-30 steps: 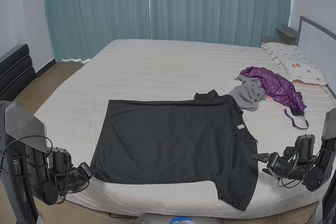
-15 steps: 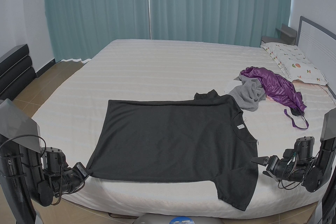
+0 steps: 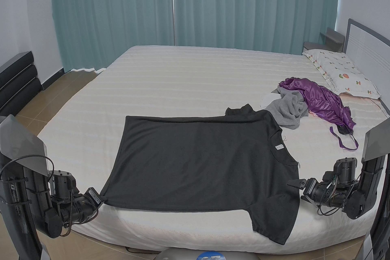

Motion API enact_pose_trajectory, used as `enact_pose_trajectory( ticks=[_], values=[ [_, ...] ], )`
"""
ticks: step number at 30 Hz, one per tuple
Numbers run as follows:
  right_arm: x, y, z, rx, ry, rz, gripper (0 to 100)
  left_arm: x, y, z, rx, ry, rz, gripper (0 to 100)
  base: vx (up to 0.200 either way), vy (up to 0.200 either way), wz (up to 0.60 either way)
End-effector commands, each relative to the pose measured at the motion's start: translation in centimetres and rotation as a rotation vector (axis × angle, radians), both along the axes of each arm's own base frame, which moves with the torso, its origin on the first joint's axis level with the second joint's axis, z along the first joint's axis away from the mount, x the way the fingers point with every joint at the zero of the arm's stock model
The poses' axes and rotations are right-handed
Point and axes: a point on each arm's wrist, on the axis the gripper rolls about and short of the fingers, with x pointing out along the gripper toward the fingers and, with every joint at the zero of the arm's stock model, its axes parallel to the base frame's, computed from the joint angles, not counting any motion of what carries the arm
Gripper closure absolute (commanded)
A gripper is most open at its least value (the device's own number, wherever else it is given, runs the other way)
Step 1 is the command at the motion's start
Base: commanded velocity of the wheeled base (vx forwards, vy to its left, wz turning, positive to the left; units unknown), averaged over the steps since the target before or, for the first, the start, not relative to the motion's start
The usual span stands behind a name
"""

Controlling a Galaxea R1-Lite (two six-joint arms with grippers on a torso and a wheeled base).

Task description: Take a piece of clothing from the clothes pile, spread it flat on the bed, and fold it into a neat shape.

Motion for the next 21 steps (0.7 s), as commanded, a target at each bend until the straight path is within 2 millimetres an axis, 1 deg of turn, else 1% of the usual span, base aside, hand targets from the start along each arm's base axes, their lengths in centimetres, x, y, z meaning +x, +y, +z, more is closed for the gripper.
enact_pose_trajectory(
  ticks=[1,2,4,7,13,15,21],
  values=[
    [0.9,0.0,-1.3,-0.004,0.022,-0.003,0,0.0,0.0,-0.2,0.0,0.007,-0.002,100,0.0,0.0,0.0],
    [1.1,-0.1,-1.2,-0.003,0.015,-0.005,100,0.1,0.0,-0.2,0.0,0.007,-0.004,100,0.0,0.0,0.0],
    [1.1,0.0,-1.2,-0.003,0.013,-0.005,100,0.1,0.0,-0.2,0.0,0.006,-0.002,100,0.0,0.0,0.0],
    [2.1,-0.4,-1.1,-0.001,-0.015,-0.02,100,0.1,0.0,-0.2,0.0,0.006,-0.004,100,0.0,0.0,0.0],
    [2.7,-1.5,0.3,0.0,-0.082,-0.06,100,0.1,0.0,-0.2,-0.003,0.006,-0.002,100,0.0,0.0,0.0],
    [2.9,-1.7,0.3,0.001,-0.086,-0.067,100,0.1,0.0,-0.2,-0.003,0.008,-0.002,100,0.0,0.0,0.0],
    [2.9,-1.7,-0.5,0.01,-0.063,-0.066,100,0.0,0.0,-0.2,-0.004,0.01,-0.001,100,0.0,0.0,0.0]
  ],
)
